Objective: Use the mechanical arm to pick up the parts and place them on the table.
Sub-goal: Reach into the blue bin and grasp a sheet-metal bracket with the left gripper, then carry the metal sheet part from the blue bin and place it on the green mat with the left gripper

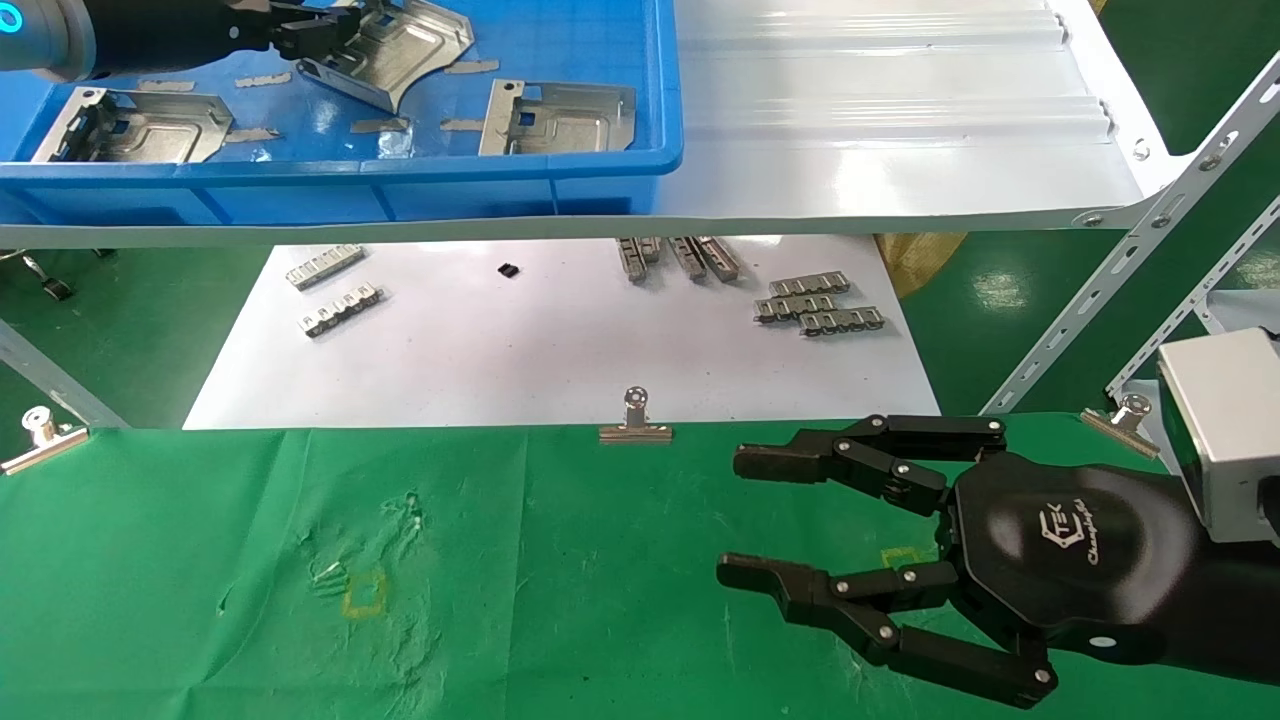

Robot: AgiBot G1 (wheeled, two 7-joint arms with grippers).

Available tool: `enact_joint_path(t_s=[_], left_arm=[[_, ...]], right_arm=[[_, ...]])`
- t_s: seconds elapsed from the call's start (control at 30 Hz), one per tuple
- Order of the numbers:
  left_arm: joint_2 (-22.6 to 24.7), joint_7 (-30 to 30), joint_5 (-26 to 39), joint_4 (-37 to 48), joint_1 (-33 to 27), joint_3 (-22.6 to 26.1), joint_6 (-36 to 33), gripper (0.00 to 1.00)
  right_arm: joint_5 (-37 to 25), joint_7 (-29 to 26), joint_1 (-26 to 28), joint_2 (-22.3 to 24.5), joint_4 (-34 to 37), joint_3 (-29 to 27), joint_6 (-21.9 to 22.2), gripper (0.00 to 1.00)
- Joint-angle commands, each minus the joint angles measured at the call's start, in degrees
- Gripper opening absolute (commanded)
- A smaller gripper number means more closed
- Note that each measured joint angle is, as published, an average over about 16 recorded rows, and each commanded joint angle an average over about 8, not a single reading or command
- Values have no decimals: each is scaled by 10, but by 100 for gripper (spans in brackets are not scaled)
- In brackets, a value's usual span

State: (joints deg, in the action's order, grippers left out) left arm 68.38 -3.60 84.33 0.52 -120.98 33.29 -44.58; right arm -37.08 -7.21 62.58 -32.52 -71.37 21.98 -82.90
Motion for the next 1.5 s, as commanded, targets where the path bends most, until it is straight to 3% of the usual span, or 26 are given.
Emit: enact_joint_path(t_s=[0.03,0.37,0.5,0.63,0.87,1.0,1.2,1.5], left_arm=[[-1,-2,0,2,0,0,5,0],[-10,-23,-19,1,0,-13,-16,0],[-25,-26,-44,-11,-6,-31,-56,0],[-49,-18,-73,-31,-14,-50,-150,0],[-89,16,-108,-72,-20,-66,-388,0],[-100,37,-114,-100,-11,-60,-462,0],[-129,54,-157,-202,32,-34,-476,0],[-229,48,-275,-412,121,50,-471,0]], right_arm=[[0,0,0,0,0,0,0,100],[0,0,0,0,0,0,0,100],[0,0,0,0,0,0,0,100],[0,0,0,0,0,0,0,100],[0,0,0,0,0,0,0,100],[0,0,0,0,0,0,0,100],[0,0,0,0,0,0,0,100],[0,0,0,0,0,0,0,100]])
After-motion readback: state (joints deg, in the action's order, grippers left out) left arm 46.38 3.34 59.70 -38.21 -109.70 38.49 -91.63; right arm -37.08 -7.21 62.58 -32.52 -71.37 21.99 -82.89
